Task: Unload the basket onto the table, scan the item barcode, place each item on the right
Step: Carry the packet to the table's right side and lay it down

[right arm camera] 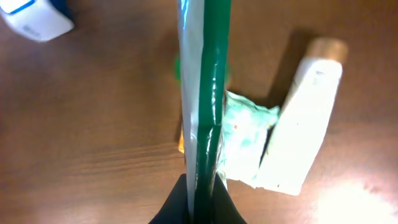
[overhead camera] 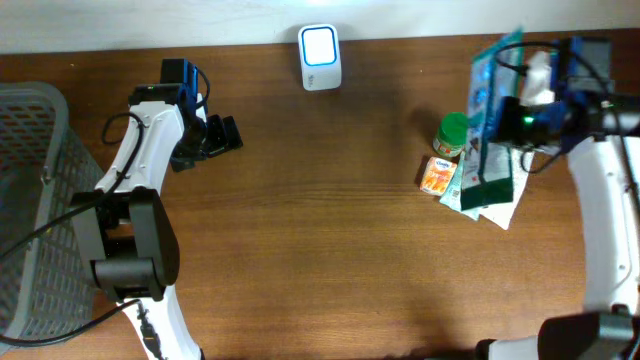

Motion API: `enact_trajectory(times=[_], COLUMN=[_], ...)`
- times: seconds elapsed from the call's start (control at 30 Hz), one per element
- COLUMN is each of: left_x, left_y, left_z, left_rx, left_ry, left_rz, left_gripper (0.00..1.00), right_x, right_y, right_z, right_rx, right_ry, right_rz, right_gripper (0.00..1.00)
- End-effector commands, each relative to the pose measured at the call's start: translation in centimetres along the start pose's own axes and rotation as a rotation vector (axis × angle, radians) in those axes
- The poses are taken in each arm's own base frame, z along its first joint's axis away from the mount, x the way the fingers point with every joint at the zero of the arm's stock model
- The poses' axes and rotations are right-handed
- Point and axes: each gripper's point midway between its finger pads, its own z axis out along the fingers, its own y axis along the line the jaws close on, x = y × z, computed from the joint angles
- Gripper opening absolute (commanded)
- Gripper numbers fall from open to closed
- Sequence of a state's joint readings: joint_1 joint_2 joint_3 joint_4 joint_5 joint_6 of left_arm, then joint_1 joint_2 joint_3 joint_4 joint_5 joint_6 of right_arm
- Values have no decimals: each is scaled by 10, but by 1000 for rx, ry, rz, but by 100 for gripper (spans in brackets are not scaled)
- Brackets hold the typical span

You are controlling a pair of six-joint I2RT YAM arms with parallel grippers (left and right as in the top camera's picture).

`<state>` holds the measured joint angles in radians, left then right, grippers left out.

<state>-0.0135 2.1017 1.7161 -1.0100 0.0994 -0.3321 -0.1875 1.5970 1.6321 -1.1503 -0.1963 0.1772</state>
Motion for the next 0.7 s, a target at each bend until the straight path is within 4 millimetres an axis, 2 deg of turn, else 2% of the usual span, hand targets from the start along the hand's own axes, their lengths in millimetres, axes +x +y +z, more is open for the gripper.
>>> enact_trajectory(times=[0.0,0.1,0.3,0.4,0.47,0.5,0.57,0.67], left_x=[-5,-5,-5,-5,-5,-5,-5,-5], left_y=[-1,-1,-1,-1,-2,-2,-1,-1], left_z=[-9,-9,-9,-9,-9,-9,-9,-9], left_rx=[5,5,5,5,5,5,5,5], left_ry=[-26,-26,-26,-26,-26,-26,-26,-26], left_rz=[6,6,6,6,7,6,6,6], left_gripper=[99,99,99,99,99,99,99,99], right_x=[4,9,31,35,34,34,35,34], right_y=[-19,-37,-49,-52,-52,-52,-52,-51], right_z=[7,24,67,77,77,77,77,71], right_rx=[-50,-41,-23,-18,-18,-18,-18,-18], right_ry=[56,104,224,255,254,254,255,254], right_rz=[158,214,247,255,255,255,255,252], right_gripper=[4,4,4,5,29,35,44,46])
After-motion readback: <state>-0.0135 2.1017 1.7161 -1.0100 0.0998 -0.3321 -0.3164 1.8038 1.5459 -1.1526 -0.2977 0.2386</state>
